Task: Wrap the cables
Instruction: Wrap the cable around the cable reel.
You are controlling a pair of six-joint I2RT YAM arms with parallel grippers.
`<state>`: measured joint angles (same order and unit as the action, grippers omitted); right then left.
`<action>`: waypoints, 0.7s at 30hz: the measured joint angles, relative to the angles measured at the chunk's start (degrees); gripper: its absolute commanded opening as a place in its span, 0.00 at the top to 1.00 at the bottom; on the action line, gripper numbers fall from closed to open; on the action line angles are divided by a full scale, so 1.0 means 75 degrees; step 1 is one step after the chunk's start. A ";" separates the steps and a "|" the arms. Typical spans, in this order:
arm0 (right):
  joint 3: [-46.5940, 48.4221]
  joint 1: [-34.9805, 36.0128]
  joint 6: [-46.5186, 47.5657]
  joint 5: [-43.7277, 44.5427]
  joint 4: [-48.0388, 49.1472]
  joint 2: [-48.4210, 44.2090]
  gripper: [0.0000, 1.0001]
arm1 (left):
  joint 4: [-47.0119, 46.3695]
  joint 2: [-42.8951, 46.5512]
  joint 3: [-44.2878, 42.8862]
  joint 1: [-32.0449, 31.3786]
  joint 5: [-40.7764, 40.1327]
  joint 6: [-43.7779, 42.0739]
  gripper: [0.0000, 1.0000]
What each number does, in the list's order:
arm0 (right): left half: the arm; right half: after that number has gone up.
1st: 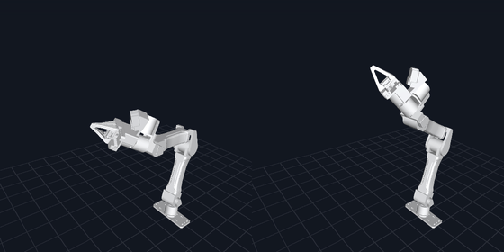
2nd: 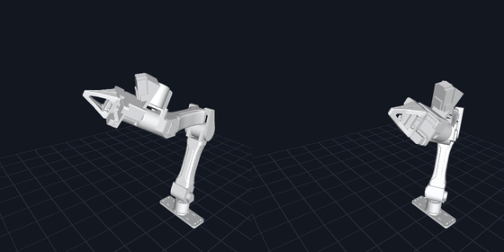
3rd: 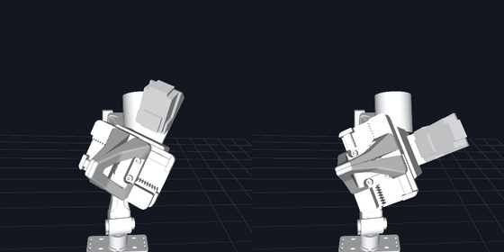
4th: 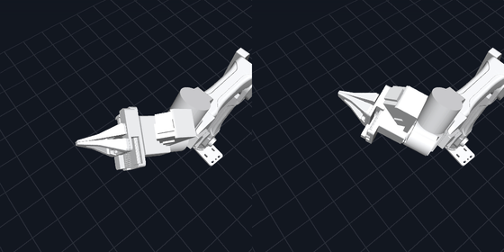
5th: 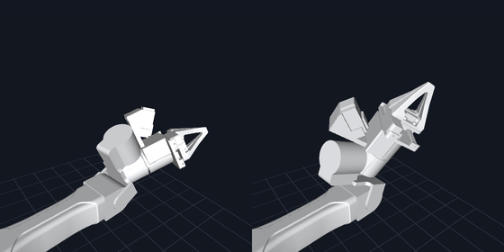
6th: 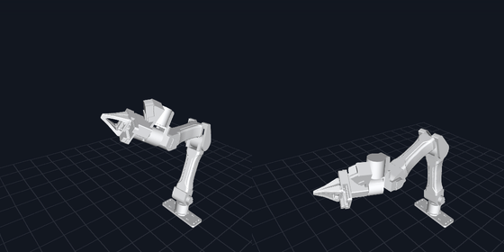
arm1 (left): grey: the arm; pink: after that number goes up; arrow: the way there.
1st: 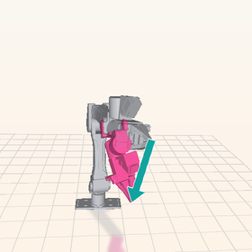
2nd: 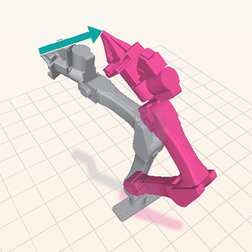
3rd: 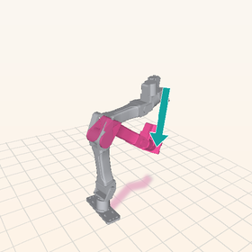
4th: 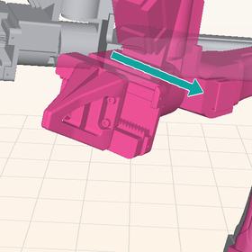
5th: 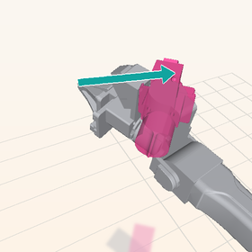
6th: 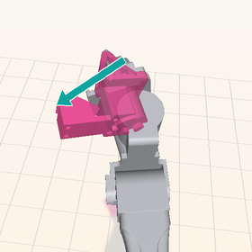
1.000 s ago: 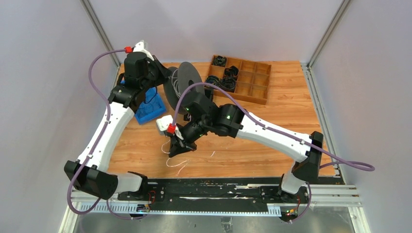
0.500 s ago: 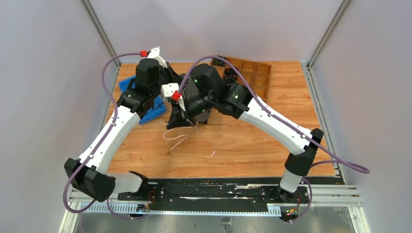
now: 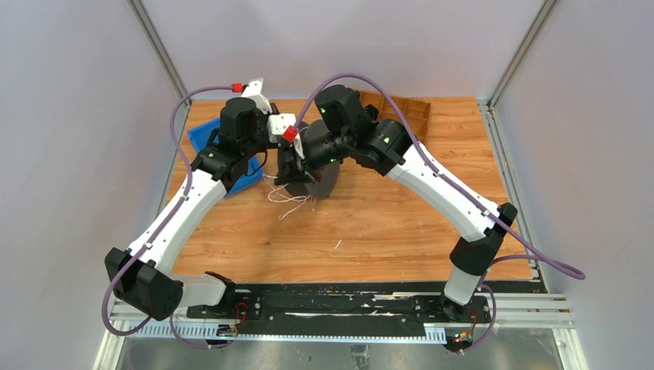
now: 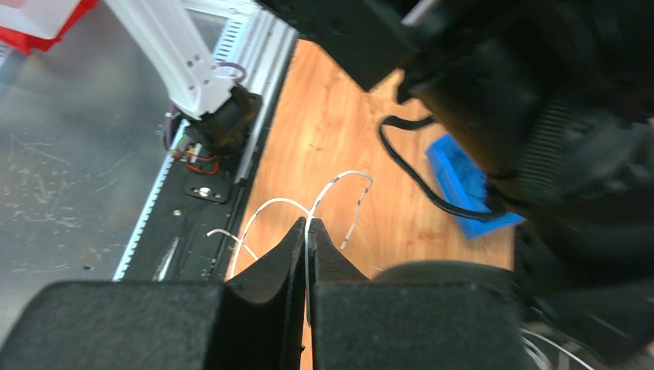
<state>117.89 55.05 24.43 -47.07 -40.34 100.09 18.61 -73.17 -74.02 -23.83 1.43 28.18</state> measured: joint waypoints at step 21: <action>0.0315 -0.1757 0.1565 0.2617 -0.0219 -0.1256 0.99 | -0.0350 0.0221 0.0627 -0.0437 0.0542 -0.1431 1.00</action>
<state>120.25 41.87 36.16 -27.44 -41.98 90.67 15.99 -71.50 -69.32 -27.11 5.50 17.45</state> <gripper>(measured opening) 0.008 0.065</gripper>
